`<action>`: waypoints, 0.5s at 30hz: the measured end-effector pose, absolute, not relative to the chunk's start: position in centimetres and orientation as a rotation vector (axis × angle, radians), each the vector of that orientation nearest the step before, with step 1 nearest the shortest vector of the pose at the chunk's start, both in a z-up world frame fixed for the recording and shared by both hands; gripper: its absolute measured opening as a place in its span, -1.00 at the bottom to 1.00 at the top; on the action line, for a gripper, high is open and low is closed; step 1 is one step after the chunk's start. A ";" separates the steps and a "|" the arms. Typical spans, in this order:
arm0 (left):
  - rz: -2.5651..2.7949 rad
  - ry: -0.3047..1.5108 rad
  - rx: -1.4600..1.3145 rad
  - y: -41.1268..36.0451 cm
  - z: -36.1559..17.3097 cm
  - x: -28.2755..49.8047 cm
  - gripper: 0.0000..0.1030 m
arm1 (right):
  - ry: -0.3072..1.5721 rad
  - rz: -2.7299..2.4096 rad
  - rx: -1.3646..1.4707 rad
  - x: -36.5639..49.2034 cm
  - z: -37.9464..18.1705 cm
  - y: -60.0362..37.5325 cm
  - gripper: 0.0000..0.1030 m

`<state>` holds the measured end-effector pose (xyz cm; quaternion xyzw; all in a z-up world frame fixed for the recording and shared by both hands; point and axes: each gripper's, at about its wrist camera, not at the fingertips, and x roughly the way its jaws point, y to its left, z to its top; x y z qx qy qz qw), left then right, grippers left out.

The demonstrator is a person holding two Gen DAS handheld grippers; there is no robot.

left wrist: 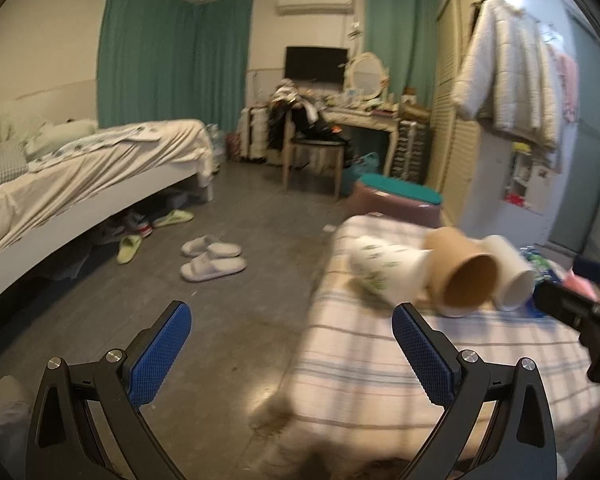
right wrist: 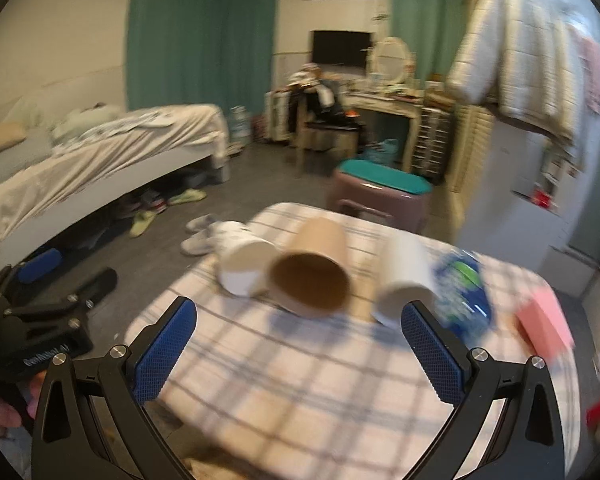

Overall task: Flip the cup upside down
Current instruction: 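Reach the right gripper to the leaf-print paper cup and grasp it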

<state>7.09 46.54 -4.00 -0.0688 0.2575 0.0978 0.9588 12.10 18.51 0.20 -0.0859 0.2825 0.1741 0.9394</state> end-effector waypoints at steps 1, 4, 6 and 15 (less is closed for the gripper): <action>0.216 0.534 -0.144 47.2 -4.3 7.5 1.00 | 0.592 0.390 -0.197 13.2 0.2 19.5 1.00; 0.264 0.558 -0.158 49.5 -5.1 8.5 1.00 | 0.637 0.477 -0.286 16.5 -0.1 22.8 1.00; 0.292 0.574 -0.166 50.6 -5.5 9.4 1.00 | 0.671 0.526 -0.345 18.7 -0.7 24.9 1.00; 0.337 0.627 -0.185 53.1 -7.5 12.4 1.00 | 0.835 0.614 -0.547 25.6 -5.9 31.1 0.79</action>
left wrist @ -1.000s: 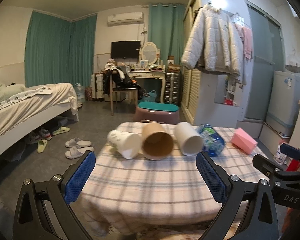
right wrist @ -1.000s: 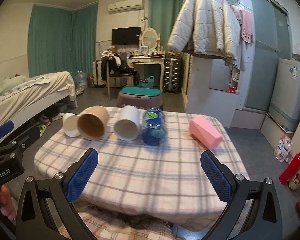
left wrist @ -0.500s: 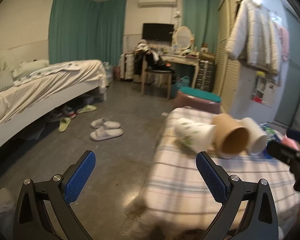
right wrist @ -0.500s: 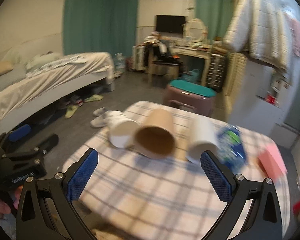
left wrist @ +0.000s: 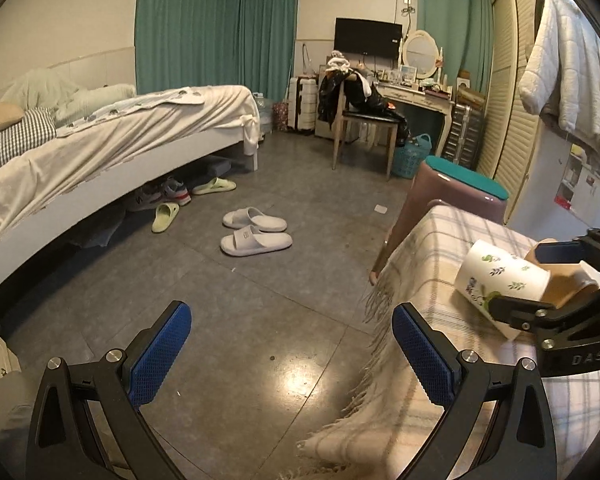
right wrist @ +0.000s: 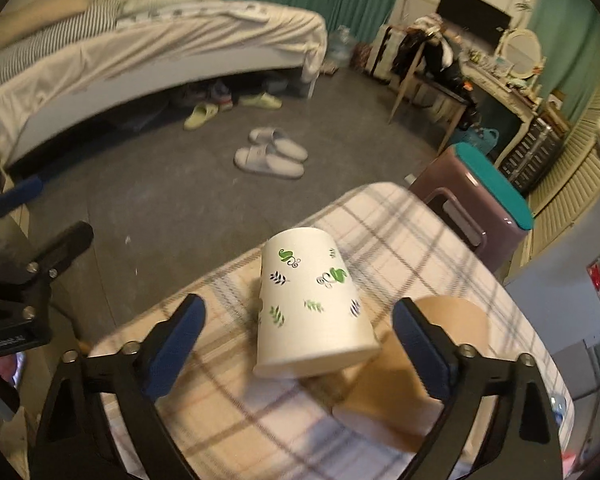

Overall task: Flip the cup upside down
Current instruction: 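Reach the right gripper to the leaf-print paper cup and grasp it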

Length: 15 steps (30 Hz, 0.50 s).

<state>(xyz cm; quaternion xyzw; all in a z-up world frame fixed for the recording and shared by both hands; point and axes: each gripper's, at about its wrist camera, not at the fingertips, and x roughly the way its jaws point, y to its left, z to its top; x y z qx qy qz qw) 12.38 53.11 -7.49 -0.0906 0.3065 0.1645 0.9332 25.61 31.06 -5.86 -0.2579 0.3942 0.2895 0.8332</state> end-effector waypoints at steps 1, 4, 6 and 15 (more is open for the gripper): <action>0.333 0.637 -0.185 52.8 -7.9 12.9 1.00 | 0.847 0.619 -0.558 26.0 -6.3 31.3 0.78; 0.328 0.656 -0.175 52.7 -8.6 13.2 1.00 | 0.878 0.612 -0.600 27.0 -7.6 31.5 0.78; 0.324 0.664 -0.175 52.7 -8.9 13.4 1.00 | 0.891 0.596 -0.621 27.3 -8.3 31.6 0.65; 0.322 0.652 -0.165 52.4 -7.8 12.7 1.00 | 0.864 0.581 -0.601 27.2 -7.5 31.5 0.23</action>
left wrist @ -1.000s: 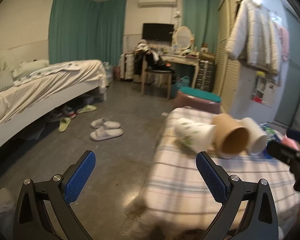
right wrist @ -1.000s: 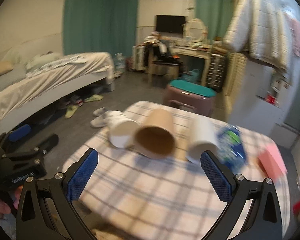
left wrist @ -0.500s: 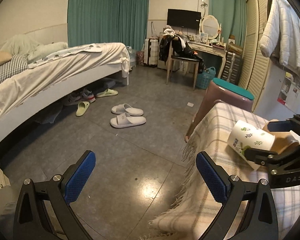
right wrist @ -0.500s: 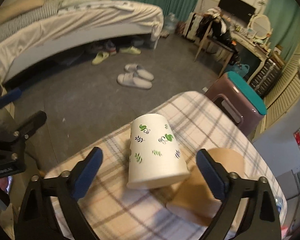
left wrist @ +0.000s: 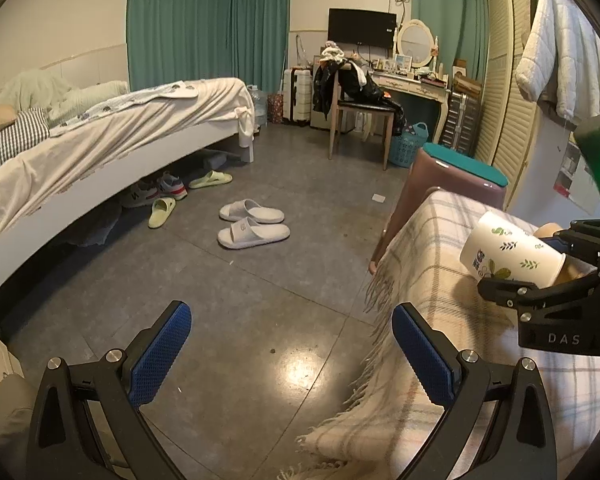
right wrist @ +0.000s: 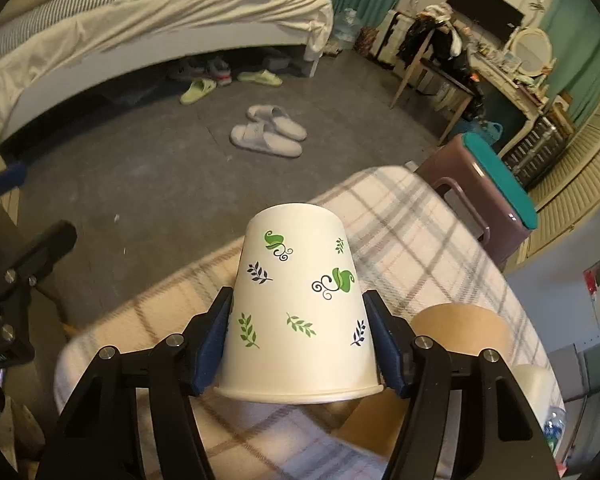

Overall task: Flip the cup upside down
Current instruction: 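Reach the right gripper to the leaf-print paper cup and grasp it, then lift the paper cup with the right gripper and carry it toward the left gripper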

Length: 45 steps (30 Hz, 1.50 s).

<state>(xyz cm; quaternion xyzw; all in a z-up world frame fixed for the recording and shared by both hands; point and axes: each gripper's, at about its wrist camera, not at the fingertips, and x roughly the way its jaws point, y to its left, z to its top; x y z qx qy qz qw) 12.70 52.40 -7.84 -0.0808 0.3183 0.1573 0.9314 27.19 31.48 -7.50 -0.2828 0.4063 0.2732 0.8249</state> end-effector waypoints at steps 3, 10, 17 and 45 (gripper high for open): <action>0.317 0.628 -0.163 52.1 -6.7 11.7 1.00 | 0.828 0.581 -0.552 25.9 -5.5 31.0 0.22; 0.256 0.569 -0.165 49.2 -3.6 9.3 1.00 | 0.785 0.509 -0.452 21.1 -0.6 27.0 0.22; 0.142 0.539 -0.150 43.9 -2.1 7.4 1.00 | 0.835 0.322 -0.322 16.4 -0.7 18.9 0.22; 0.028 0.654 -0.005 31.7 -3.7 10.1 1.00 | 0.887 0.153 0.002 15.9 -5.5 5.6 0.75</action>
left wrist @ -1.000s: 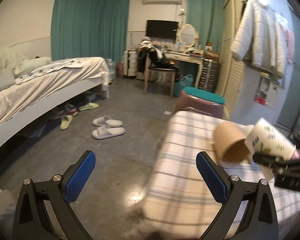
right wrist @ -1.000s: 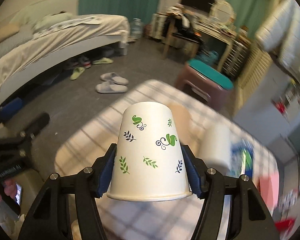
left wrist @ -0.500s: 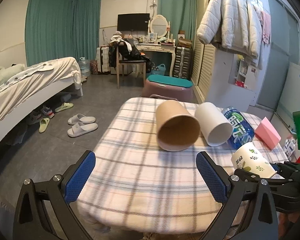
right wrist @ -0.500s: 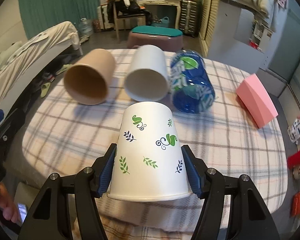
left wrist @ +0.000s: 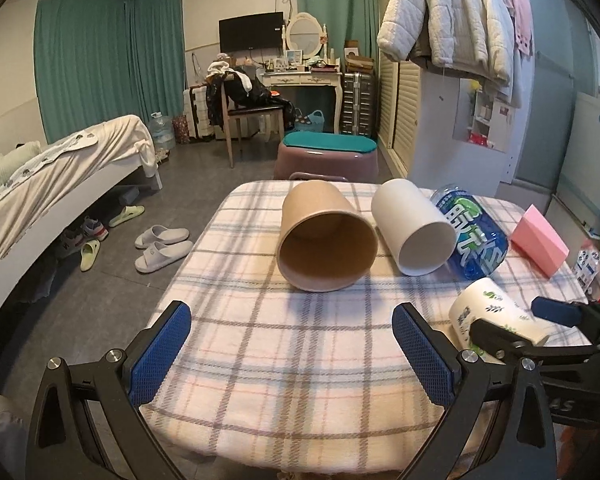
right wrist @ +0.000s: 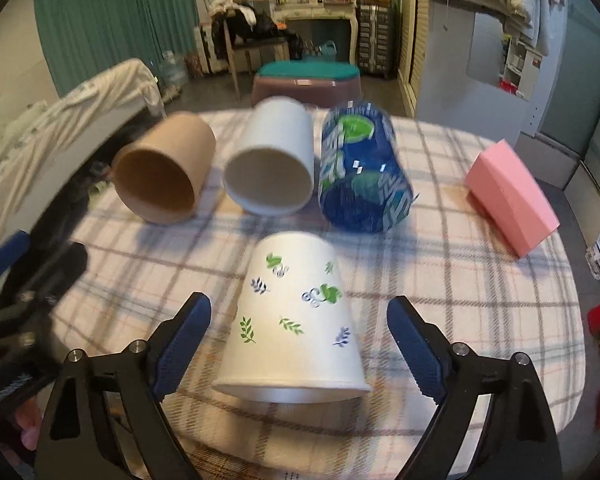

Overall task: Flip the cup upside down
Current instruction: 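Lift the paper cup with the right gripper and carry it toward the left gripper, then grasp the paper cup with the left gripper while the right gripper releases it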

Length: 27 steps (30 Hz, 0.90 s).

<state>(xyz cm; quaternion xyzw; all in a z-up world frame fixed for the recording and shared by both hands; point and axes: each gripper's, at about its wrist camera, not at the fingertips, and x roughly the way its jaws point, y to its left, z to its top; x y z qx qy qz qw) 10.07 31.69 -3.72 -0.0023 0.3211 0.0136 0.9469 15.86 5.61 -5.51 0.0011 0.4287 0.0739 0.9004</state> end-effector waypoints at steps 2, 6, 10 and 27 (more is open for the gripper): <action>0.019 0.665 -0.010 31.2 -3.3 10.2 1.00 | 0.858 0.152 0.012 15.2 -4.6 4.8 0.75; -0.011 0.652 -0.012 29.5 -1.7 10.0 1.00 | 0.770 0.121 -0.006 13.3 -2.0 2.7 0.77; -0.021 0.694 0.028 26.6 -0.6 10.7 1.00 | 0.698 0.083 -0.045 11.8 -0.6 0.1 0.78; -0.137 1.047 0.025 17.6 -4.7 17.1 0.98 | 0.730 -0.028 0.053 12.2 -2.8 -10.4 0.78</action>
